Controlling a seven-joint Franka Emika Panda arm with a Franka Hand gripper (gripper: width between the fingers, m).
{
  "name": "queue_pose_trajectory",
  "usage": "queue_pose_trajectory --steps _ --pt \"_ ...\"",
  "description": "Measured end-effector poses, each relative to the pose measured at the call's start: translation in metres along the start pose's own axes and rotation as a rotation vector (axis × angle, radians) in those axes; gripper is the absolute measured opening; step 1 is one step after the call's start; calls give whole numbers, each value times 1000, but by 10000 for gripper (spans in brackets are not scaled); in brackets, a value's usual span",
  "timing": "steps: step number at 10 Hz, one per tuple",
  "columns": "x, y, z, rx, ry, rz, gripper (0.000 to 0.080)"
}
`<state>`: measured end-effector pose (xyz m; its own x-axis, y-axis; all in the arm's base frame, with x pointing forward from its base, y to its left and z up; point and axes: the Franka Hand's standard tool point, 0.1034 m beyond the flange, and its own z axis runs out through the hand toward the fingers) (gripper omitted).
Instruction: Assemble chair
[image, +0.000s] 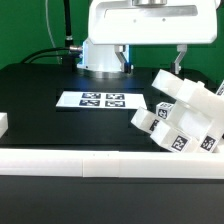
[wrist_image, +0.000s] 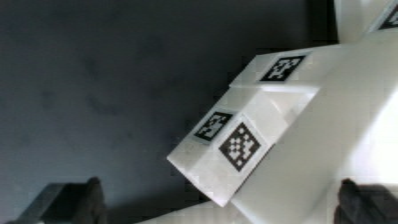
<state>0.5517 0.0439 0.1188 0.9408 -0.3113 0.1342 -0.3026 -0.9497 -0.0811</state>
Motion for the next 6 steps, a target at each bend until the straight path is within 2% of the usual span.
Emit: queue_pose_trajectory --steps 1,3,6 --pt "0 0 0 0 0 -1 649" --pt "7 22 3 -12 -2 -22 649" --pt "17 24 9 -17 5 -13 649"
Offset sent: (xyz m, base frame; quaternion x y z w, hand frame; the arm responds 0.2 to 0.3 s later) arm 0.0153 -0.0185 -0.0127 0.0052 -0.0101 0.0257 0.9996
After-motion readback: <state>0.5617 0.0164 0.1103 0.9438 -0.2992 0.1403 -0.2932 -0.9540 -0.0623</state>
